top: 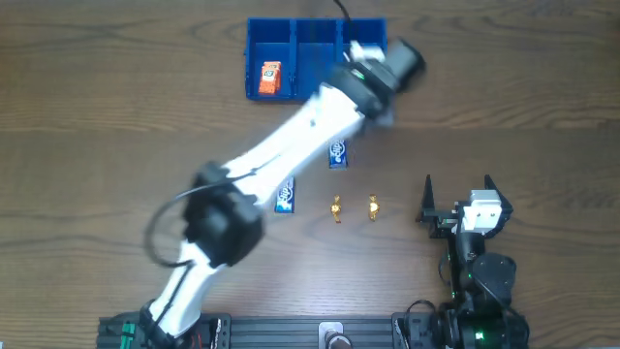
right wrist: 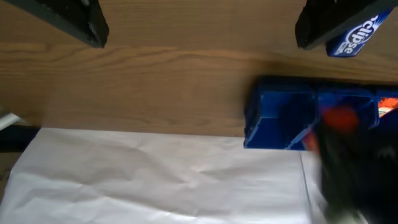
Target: Sort Candies Into Trays
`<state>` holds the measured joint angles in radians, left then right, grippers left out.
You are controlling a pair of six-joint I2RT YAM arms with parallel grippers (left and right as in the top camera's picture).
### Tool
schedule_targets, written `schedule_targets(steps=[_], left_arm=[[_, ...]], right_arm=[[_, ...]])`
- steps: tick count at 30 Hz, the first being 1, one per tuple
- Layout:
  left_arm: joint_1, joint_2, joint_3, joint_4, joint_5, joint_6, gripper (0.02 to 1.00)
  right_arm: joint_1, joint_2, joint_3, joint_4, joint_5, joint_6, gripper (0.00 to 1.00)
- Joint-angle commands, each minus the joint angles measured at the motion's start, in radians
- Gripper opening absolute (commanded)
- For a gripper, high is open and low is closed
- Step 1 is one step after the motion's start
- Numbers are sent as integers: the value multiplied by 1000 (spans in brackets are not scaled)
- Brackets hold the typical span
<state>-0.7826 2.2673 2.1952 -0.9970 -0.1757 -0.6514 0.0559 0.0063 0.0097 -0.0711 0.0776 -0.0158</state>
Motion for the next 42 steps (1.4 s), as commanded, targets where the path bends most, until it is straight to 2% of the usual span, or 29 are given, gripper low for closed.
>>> schedule_targets(steps=[1,6,13,19,29,33,39,42], left_arm=[[169,-108,27,-22,-24,126,325],[301,-98,27,-27,67,209,325],[384,-39,27,-21,107,265,327],[422,16,26,-27,173,319,327],[423,67,25,-35,173,326,347],[427,67,23,-35,172,322,439],[439,56,23,-35,173,288,726],[441,-9,-21,6,171,288,766]], right_arm=[[2,-3,-2,-5,-2,-12,996],[2,-3,-2,-5,-2,-12,998],[2,-3,-2,-5,-2,-12,998],[2,-3,-2,-5,-2,-12,998],[2,-3,-2,-5,-2,-12,998],[2,-3,-2,-5,-2,-12,998],[2,-3,-2,-5,-2,-12,998],[2,-3,-2,-5,-2,-12,998]])
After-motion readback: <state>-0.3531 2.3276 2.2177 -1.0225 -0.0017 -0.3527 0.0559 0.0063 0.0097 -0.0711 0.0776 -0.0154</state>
